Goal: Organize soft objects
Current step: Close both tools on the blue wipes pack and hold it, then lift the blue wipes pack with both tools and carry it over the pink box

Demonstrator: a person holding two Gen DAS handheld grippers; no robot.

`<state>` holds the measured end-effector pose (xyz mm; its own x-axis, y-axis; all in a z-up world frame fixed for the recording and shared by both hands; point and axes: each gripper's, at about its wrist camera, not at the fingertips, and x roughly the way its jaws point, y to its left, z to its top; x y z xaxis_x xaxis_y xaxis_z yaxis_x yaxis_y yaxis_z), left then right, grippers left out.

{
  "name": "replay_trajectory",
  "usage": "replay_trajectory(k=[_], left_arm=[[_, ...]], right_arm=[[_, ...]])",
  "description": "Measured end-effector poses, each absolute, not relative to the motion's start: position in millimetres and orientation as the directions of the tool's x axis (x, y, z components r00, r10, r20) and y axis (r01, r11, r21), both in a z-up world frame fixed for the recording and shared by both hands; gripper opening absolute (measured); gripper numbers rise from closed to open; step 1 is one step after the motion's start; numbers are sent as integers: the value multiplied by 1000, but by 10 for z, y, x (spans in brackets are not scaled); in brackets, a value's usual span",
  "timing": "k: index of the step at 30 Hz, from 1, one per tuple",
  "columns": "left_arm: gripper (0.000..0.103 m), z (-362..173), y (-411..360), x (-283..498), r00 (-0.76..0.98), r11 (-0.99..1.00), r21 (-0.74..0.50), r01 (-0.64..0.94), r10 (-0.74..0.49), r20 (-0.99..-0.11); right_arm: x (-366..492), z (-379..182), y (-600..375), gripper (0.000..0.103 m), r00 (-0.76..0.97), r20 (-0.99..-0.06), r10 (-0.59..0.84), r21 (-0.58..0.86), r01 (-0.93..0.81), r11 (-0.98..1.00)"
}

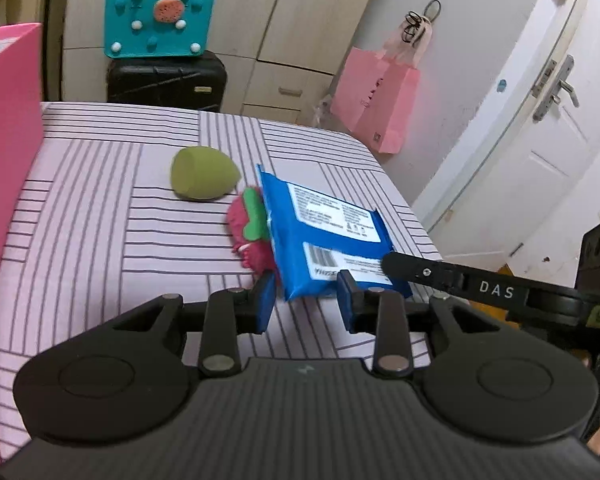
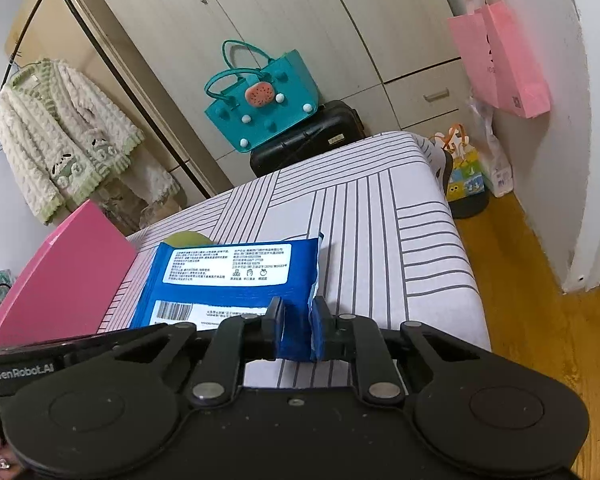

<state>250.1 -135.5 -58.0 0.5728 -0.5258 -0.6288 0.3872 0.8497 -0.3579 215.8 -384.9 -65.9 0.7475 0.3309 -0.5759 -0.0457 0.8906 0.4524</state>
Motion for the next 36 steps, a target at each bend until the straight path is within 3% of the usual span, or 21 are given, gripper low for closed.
replay_trajectory(k=[4,7,14,17,20,22,36], left_arm=[[22,-566,-1345,2444,606,859,-339,383,-510,-611],[21,-548,-1374,2422,627,871,-305,386,-490,-605],[28,-518,-1300,2491,615,865,-367,342,-501,-608],[25,-479,-1311,2499,658,877,-356,323,-478,-582],[14,-479,-1384,2503,675,887,-312,341,-462,-575],[11,-490,-1410,2489,676,888,-303,347,-460,-576],[14,-394,-1411,2366,666,851,-355,387,-524,-531]], right_arm=[[2180,-684,-3864,24,741,-575,347,467,-51,883],[2203,-690,-3871,28,734,-578,356,475,-51,878],[2299,-716,-3920,39,714,-564,415,536,-65,842],[2335,-717,-3925,39,708,-564,425,545,-68,836],[2344,-738,-3949,39,710,-551,438,566,-67,822],[2323,-747,-3954,28,712,-543,446,574,-73,815],[2039,-470,-3980,25,748,-492,446,554,-127,823]])
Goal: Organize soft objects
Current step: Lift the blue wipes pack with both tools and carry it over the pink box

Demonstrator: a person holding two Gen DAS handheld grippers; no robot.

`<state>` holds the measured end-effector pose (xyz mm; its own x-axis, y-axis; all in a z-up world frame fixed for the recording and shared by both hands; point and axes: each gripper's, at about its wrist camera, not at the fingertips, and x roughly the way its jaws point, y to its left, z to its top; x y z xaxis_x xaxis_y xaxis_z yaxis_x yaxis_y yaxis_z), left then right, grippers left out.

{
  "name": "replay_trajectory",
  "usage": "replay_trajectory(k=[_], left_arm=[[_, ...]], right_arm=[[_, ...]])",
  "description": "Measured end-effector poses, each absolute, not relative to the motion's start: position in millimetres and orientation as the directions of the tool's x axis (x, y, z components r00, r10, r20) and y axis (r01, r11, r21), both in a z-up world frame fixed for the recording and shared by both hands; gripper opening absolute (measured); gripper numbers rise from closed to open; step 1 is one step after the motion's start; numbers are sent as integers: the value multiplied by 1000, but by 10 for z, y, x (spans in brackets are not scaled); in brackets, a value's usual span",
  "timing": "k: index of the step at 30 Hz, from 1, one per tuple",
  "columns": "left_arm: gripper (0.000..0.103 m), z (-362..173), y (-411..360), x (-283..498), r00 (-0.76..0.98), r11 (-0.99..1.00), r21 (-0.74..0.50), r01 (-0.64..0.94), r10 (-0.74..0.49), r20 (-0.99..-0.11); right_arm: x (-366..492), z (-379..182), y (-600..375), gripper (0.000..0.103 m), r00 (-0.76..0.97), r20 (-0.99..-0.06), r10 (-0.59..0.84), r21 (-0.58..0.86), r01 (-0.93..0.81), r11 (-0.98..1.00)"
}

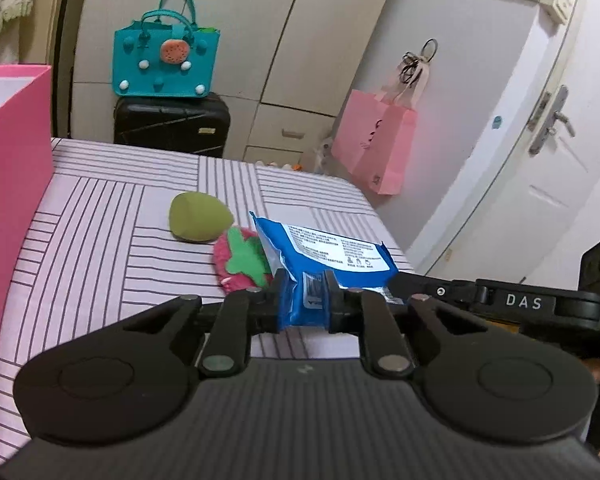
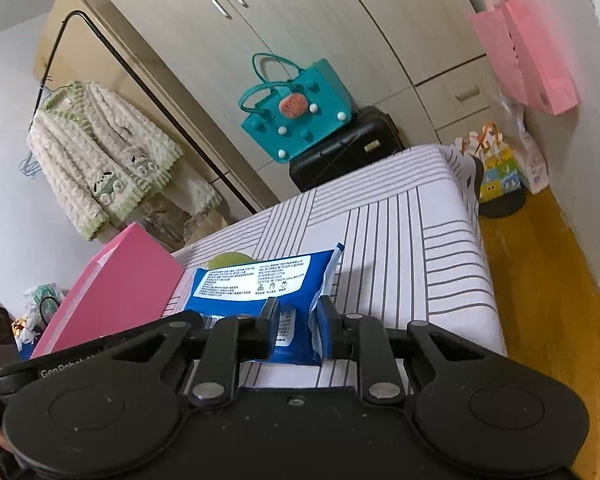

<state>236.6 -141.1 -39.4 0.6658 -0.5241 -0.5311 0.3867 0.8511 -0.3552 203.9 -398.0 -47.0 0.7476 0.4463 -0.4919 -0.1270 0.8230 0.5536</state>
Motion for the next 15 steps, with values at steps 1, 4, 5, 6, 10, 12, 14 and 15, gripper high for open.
replay_trajectory(k=[1,4,5,6,10,12,14,15], left_arm=[[15,-377,-1411,2344,668,848,-353,394,-529,-523],[18,-307,-1386,2270,669,831,-359,425,-555,-495],[18,-284,-1373,2250,668,829,-359,429,-558,-492],[18,-265,-1363,2230,668,829,-357,431,-559,-492],[18,-199,-1306,2166,660,830,-355,429,-557,-504],[18,-169,-1292,2124,653,838,-335,431,-546,-524],[18,-124,-1264,2064,649,841,-317,438,-540,-536],[18,-97,-1245,2034,650,842,-312,440,-538,-536]], right_arm=[[2010,-447,-3981,25,751,-487,445,551,-131,824],[1921,-369,-3976,27,762,-474,442,541,-144,829],[1901,-346,-3970,27,764,-472,441,536,-149,831],[1866,-313,-3952,27,764,-470,442,529,-157,834],[1793,-232,-3915,28,757,-474,449,520,-171,837],[1769,-181,-3873,28,750,-486,449,503,-181,845],[1745,-119,-3809,28,742,-499,447,480,-192,856],[1733,-83,-3774,28,740,-505,445,467,-199,862]])
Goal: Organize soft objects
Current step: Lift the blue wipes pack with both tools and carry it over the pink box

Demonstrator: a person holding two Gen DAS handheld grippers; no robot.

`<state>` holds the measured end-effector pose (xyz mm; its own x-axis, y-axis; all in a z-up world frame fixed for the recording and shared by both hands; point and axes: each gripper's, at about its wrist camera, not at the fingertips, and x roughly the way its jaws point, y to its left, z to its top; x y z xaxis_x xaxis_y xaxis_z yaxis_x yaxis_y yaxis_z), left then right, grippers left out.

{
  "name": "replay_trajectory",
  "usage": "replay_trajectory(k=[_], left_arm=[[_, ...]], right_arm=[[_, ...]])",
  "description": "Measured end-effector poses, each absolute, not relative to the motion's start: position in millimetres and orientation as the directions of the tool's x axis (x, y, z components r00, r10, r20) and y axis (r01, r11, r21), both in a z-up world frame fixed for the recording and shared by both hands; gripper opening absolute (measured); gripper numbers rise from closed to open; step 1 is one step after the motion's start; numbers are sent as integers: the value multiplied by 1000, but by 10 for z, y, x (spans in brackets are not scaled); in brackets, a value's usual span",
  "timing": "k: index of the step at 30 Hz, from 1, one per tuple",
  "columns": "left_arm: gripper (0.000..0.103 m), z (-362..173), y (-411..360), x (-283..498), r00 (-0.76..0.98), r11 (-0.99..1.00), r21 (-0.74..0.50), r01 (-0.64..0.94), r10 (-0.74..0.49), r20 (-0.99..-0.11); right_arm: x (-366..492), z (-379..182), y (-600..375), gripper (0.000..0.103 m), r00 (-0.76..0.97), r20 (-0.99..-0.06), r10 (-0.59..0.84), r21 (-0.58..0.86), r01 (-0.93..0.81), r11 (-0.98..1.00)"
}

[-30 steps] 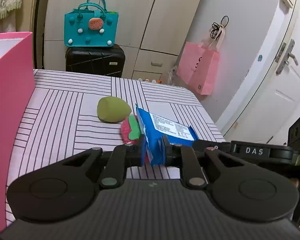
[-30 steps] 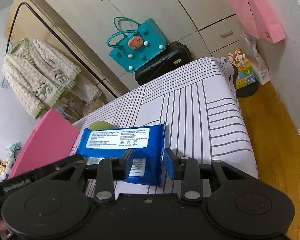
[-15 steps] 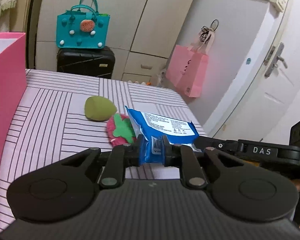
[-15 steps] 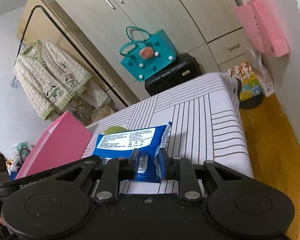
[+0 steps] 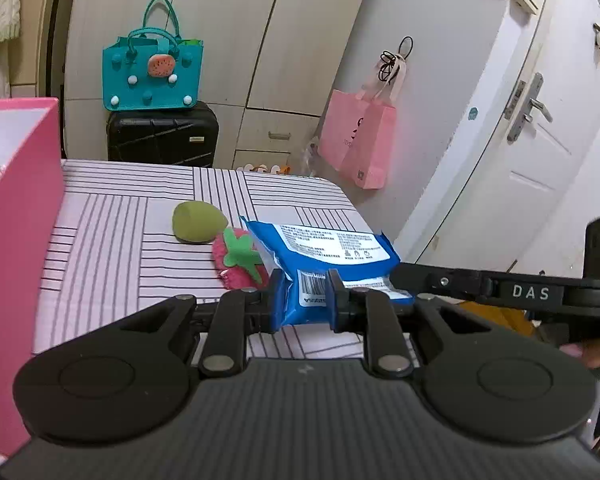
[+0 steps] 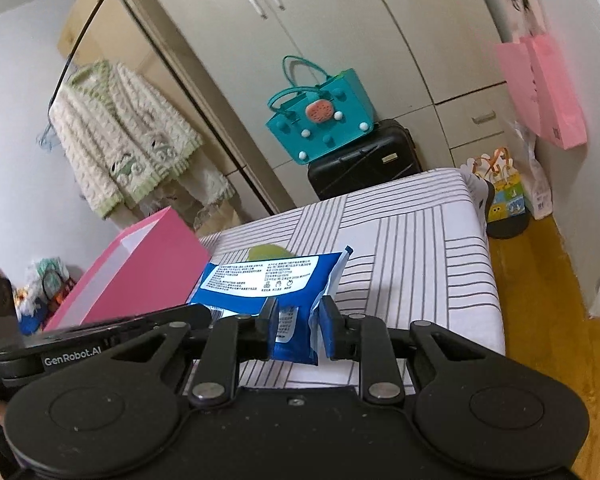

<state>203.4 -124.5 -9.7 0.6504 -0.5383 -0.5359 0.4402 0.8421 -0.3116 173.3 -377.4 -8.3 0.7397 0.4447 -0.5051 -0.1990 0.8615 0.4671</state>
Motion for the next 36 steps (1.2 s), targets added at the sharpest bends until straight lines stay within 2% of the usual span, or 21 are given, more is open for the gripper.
replay_trajectory(k=[6,11,17,28,36], left_arm=[[18,141,-1102,1823,687,868,-233,438,-491,-536],[18,350,-880,1645,748,889,-191,417,-455,-483],[18,590,-525,1477,804,902,-146,406,-429,-411],[18,931,279,1351,892,953,-93,288,-302,-337],[18,1075,924,1665,872,973,-111,202,-230,-432]], right_arm=[[1652,164,-3481,29,733,-537,418,358,-250,899],[1578,382,-3179,30,733,-535,421,284,-313,906],[1582,616,-2873,32,733,-497,464,276,-373,886],[1830,952,-2031,32,691,-446,568,247,-516,821],[2168,995,-1413,32,607,-483,631,259,-590,765]])
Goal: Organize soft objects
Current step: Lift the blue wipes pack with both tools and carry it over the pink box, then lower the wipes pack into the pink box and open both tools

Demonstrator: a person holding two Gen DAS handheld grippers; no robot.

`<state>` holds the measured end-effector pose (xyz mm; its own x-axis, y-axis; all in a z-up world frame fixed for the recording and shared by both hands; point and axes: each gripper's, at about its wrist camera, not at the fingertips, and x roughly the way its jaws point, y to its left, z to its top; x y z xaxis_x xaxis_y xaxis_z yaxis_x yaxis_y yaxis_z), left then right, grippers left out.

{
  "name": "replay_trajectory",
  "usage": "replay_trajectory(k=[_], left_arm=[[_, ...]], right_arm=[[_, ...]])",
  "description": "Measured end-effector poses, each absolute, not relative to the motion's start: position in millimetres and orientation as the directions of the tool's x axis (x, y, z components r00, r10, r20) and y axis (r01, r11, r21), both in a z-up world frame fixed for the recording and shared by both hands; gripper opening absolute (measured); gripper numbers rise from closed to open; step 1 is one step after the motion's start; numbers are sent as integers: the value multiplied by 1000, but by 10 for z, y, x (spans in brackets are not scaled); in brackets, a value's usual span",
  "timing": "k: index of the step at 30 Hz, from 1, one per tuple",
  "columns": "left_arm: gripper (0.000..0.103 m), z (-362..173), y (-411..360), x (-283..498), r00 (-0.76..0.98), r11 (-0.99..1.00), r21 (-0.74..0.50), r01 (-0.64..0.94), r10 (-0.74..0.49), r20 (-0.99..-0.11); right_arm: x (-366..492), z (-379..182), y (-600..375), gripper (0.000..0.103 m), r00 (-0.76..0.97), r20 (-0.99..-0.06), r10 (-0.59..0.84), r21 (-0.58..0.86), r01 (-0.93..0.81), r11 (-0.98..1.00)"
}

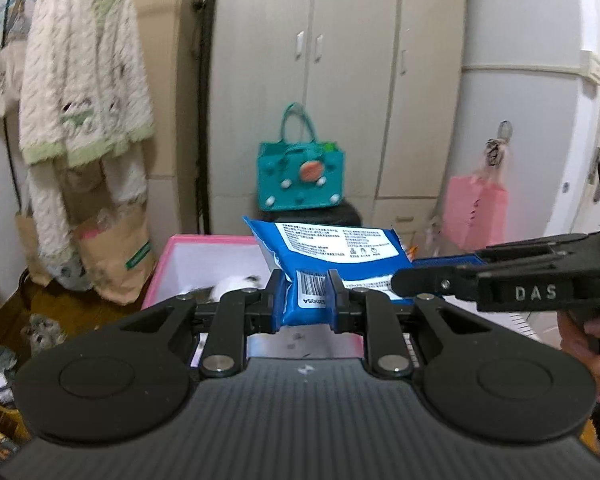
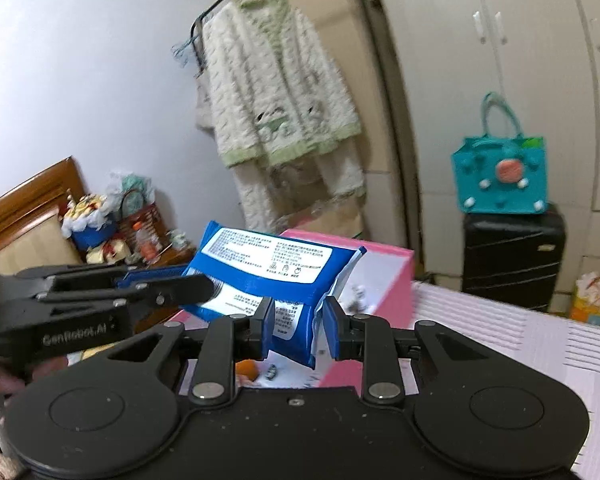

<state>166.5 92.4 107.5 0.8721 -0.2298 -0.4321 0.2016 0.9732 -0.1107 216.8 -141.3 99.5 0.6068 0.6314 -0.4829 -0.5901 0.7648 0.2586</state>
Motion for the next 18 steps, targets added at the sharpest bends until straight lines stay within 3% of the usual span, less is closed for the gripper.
replay_trajectory(k=[6,14,18], left_arm=[[18,846,1288,1985,822,978,-160,130,-197,-535],[18,761,1363,2409,772,993,-62,104,-120,-624],[18,644,1466,2556,722,991,-90,102,-136,-678]], right_arm=[[2415,788,-1018,32,529,-560,638,267,-614,743],[2731,671,-722,32,513,-597,616,266,-598,756],[2862,540,-665,32,469,-628,621,299,-592,749]])
